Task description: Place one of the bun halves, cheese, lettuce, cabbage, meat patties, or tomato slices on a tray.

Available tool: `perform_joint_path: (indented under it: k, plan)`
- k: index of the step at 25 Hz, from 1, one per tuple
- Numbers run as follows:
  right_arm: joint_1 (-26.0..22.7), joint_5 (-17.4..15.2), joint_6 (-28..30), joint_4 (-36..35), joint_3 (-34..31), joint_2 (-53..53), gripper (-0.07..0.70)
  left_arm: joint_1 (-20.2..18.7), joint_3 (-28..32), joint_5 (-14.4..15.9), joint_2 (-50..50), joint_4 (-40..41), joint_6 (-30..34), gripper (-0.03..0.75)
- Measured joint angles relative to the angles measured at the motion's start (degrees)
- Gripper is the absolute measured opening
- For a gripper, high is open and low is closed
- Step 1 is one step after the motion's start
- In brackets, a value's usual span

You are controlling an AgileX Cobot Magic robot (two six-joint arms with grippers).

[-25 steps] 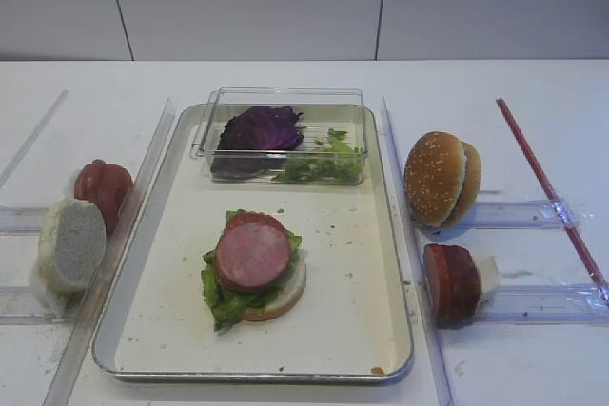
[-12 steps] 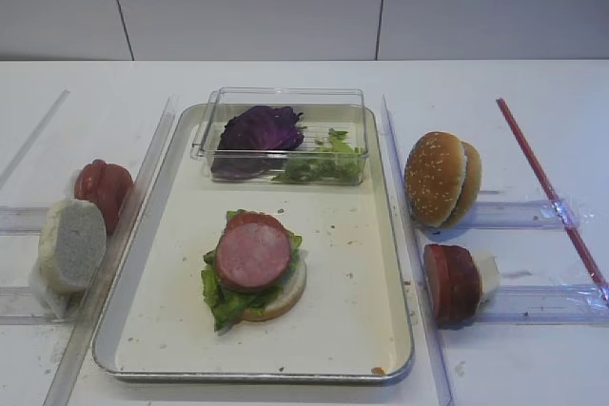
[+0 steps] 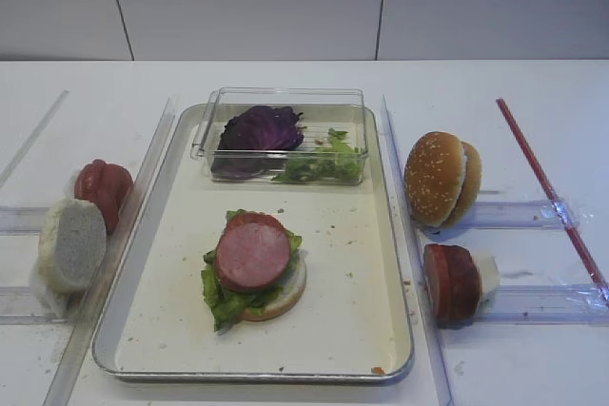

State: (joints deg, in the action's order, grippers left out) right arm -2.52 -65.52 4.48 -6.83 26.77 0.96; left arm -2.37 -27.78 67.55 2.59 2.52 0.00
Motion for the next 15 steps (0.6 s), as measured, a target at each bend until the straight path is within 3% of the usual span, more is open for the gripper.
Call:
perform_joint_path:
  k: [15]
  plan:
    - [0.0, 0.0, 0.0, 0.0, 0.0, 0.0, 0.420, 0.0, 0.0, 0.0, 0.0, 0.0, 0.0, 0.440]
